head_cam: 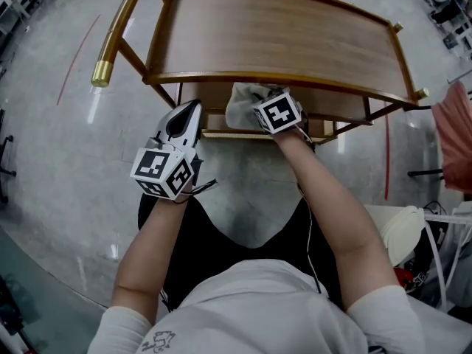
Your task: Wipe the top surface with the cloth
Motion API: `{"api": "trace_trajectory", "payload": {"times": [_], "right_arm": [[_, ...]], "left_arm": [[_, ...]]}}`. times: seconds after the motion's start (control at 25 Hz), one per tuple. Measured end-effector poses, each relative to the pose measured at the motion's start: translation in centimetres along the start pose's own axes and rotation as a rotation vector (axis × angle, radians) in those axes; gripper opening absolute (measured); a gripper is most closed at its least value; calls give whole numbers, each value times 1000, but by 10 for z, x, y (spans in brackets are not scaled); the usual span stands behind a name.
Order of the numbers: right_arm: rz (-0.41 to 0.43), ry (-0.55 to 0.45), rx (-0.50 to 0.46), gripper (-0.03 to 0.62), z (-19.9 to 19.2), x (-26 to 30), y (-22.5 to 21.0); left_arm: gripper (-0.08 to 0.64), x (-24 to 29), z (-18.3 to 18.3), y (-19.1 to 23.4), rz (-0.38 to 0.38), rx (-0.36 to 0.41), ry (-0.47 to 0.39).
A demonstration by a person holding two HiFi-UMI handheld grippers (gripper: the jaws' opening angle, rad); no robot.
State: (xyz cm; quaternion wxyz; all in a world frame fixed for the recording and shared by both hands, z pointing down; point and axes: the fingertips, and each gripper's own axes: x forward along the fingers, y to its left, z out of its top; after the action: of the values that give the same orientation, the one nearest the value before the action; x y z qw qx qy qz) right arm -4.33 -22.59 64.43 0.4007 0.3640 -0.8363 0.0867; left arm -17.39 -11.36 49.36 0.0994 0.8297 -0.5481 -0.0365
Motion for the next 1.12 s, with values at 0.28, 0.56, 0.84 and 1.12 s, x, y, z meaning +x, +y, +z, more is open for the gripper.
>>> {"api": "trace_trajectory", "payload": {"times": [0.28,0.56,0.84,1.12], "right_arm": [[-90,3,62,87,-40,-29,-65],[-174,-20,160,89,-81,-63,-125],[-170,-152,149,89,-74,-97,-116],[-115,-266,118,89,-50,-128,-86]], "left_arm": [[6,28,-8,-26,-54,2,28],[6,44,-21,-47,-93,3,51],[6,48,-18,-54,-110,1,48],[6,56,-2,-55,-134,8,32]]}}
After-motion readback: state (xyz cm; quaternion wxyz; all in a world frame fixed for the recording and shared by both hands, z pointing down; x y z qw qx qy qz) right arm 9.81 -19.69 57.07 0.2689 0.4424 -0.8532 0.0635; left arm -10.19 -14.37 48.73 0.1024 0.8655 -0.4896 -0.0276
